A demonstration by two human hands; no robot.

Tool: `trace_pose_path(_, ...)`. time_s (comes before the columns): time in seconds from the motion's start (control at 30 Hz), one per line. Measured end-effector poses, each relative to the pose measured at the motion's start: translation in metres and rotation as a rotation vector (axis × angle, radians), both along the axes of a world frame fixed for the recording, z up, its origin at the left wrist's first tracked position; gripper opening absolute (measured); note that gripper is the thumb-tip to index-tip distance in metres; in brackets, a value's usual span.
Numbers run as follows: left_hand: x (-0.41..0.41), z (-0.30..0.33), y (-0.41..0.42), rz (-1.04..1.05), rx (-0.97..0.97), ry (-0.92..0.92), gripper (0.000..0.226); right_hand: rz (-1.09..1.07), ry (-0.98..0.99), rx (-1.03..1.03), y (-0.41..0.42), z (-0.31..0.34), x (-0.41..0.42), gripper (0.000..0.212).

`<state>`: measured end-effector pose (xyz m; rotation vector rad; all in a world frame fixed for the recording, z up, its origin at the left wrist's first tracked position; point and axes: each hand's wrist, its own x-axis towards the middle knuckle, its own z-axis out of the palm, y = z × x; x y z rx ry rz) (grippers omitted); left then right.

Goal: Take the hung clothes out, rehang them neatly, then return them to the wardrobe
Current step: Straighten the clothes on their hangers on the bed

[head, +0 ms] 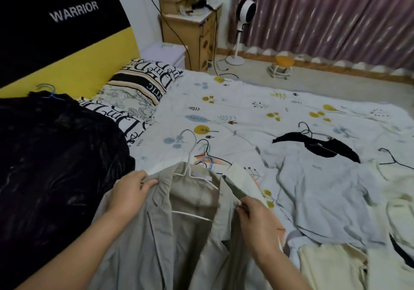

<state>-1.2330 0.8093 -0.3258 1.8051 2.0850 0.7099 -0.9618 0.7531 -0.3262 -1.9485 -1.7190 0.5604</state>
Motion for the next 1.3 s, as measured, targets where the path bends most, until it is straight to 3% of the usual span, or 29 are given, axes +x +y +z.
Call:
trace_pose_path(0.3,-0.006,0.078,-0.128,0.078,0.15,-0.045,0.018,0.016,0.126,0.169,-0.112,0.065,0.004,0.023)
trace_pose_path(0.47,-0.006,0.12,-0.202,0.118,0.214,-0.084,0.017,0.008,0.145,0.272,-0.177,0.102,0.007,0.007)
trace_pose_path(0.67,0.0,0.175,-0.273,0.132,0.326,-0.113,0.023,-0.008,0.177,0.379,-0.244,0.15,0.007,0.005)
trace_pose_path(1.0,-0.018,0.217,-0.341,-0.055,0.389,-0.175,0.023,-0.194,0.054,0.583,-0.34,0.199,-0.016,0.003)
trace_pose_path(1.3,-0.035,0.204,-0.382,-0.295,0.317,-0.297,0.022,-0.443,-0.048,0.609,-0.431,0.201,-0.045,0.003)
